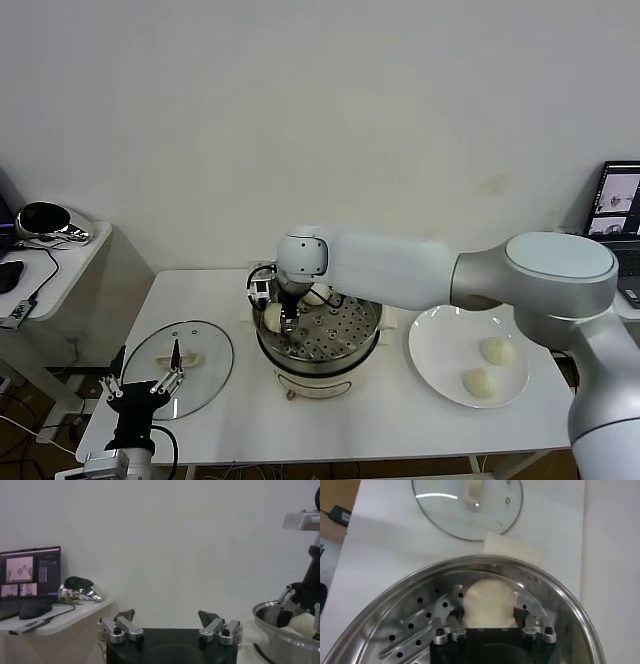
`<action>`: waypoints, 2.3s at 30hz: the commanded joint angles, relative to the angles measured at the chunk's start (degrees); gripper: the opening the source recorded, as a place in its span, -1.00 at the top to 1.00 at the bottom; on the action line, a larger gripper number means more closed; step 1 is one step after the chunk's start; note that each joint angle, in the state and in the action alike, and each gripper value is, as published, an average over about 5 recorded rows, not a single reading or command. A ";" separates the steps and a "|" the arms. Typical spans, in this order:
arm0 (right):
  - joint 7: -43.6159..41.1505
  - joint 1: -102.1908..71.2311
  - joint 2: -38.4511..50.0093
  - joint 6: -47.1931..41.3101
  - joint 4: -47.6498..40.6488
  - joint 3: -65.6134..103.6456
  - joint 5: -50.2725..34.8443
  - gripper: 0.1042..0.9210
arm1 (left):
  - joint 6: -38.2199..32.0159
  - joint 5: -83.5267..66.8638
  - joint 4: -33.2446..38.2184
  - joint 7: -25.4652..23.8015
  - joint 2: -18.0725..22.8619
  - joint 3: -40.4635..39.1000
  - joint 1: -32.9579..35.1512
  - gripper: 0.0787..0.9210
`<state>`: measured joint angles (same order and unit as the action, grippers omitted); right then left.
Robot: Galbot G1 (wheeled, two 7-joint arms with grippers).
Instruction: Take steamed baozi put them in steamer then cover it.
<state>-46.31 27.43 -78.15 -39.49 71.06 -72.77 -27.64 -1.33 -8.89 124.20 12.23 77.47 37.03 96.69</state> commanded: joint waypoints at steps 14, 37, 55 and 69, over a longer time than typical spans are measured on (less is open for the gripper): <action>-19.86 17.16 40.85 13.87 24.21 -5.84 11.36 -0.76 | 0.22 0.16 -0.74 -0.23 -0.82 -1.73 -0.93 -0.77; -15.66 -24.39 58.13 27.05 21.82 19.55 33.71 -0.76 | -0.16 2.45 -2.49 -0.15 -0.06 -2.52 -0.06 -0.77; -15.54 -34.17 53.16 26.71 16.24 24.80 37.70 -0.76 | -0.42 2.52 -2.78 -0.09 0.31 -1.98 0.59 -0.77; -13.63 -38.14 50.29 25.96 13.22 27.66 39.52 -0.72 | -0.51 2.74 -2.71 -0.05 0.51 -1.88 0.70 -0.77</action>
<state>-60.54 -7.74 -27.07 -13.49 85.65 -46.97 10.87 -1.77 -6.24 121.48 12.15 77.93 35.16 97.32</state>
